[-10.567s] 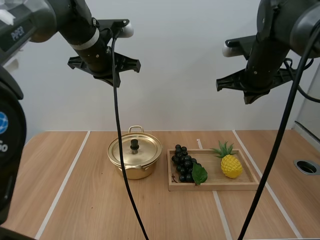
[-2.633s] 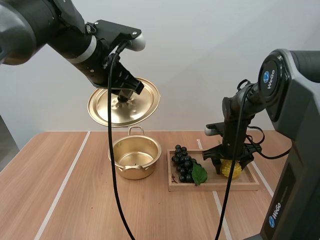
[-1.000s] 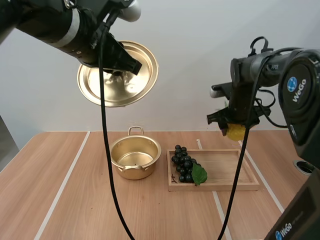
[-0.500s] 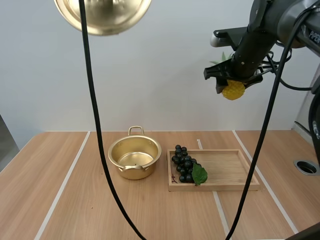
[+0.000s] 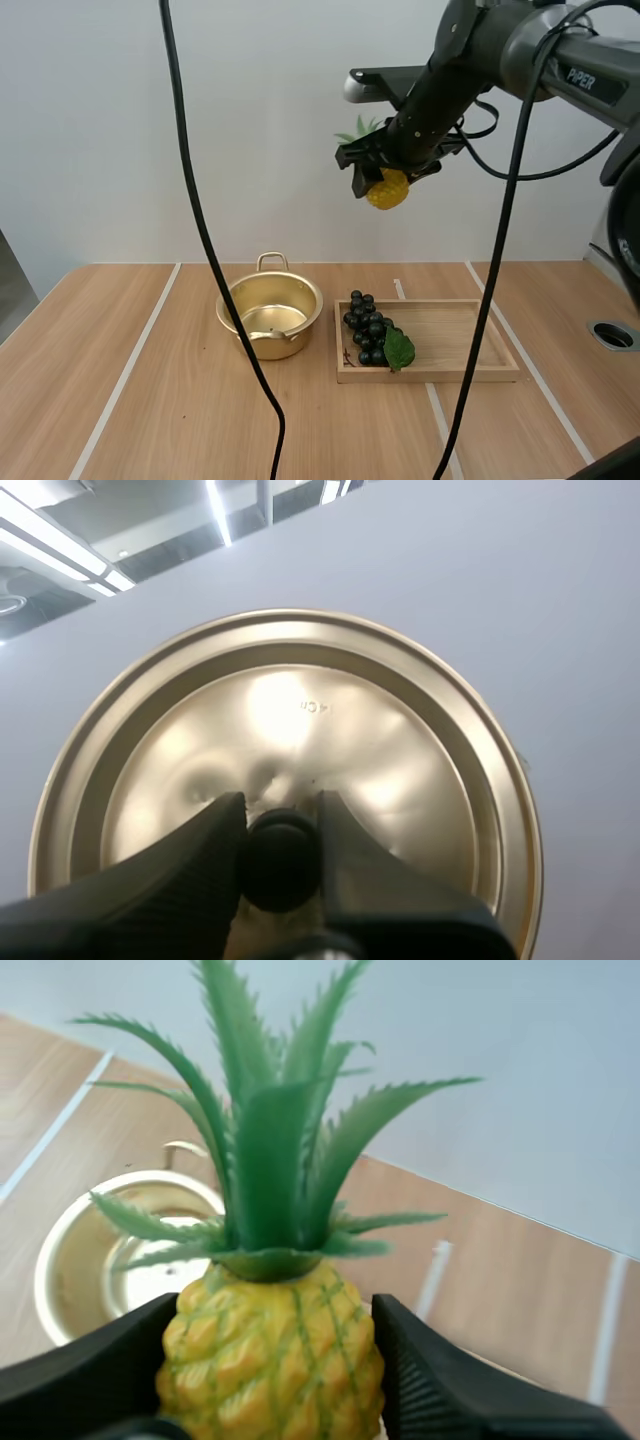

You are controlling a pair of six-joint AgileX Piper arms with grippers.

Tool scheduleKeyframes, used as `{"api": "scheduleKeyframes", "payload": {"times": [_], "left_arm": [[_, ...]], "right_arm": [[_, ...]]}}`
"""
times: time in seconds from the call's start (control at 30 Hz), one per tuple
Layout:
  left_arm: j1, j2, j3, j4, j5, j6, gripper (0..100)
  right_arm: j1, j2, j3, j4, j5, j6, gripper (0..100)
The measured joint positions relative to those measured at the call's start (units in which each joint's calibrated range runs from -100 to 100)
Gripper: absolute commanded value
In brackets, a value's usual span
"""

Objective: Open the pot, put the pineapple inside, and close it

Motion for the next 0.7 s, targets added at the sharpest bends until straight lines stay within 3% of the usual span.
{"api": "scheduleKeyframes", "payload": {"times": [0.23,0.7], "left_arm": [[0.07,7.0,-11.1,0.0,10.6,-0.2,0],[0.07,10.0,-13.5,7.8,19.8,-3.4,0]], "right_arm": [[6.3,6.3,0.0,0.4,0.0,-1.2,0],[11.8,21.4,0.0,0.4,-3.5,-5.7,0]]}}
